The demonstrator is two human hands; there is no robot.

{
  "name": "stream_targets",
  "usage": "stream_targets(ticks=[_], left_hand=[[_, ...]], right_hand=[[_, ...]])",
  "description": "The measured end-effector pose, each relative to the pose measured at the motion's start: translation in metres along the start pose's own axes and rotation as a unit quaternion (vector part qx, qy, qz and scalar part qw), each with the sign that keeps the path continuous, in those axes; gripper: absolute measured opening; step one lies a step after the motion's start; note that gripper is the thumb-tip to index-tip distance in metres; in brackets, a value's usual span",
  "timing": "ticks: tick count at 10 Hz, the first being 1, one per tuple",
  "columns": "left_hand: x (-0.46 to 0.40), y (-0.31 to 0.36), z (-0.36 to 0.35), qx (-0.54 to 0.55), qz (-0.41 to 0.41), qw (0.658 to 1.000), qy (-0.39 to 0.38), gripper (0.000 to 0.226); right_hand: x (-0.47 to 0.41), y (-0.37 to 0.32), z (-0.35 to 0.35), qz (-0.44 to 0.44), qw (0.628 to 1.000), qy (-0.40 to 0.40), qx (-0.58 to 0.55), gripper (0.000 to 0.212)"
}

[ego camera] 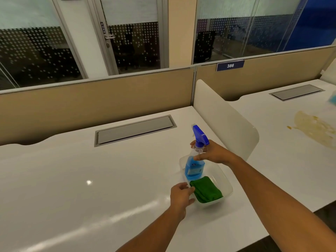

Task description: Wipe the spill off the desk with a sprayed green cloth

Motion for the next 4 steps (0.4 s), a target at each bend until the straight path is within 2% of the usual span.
stream_targets(ticks=[1, 3, 4], left_hand=[[0.002, 0.004, 0.003, 0.001, 0.001, 1.000, 0.002, 0.043], [0.000, 0.016, 0.026, -0.018, -0.028, 0.999, 0.026, 0.045], [0.000, 0.026, 0.044, -0.042, -0.065, 0.996, 0.034, 0.045]], right_hand=[[0.004, 0.005, -0.003, -0.012, 1.000, 0.013, -0.025, 0.070], [0.021, 0.014, -0.012, -0.051, 0.996, 0.072, -0.021, 0.080], [0.038, 0.012, -0.024, -0.054, 0.988, 0.143, -0.025, 0.088]])
Point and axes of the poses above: each hand's wrist, its own x-axis away from the middle knuckle, its own z-axis out of the back of the hand, y = z × x, the point moved 3 cm from there along -x, towards the middle knuckle, and after that the axes turned 2 degrees about -z, right-handed, at the moved point
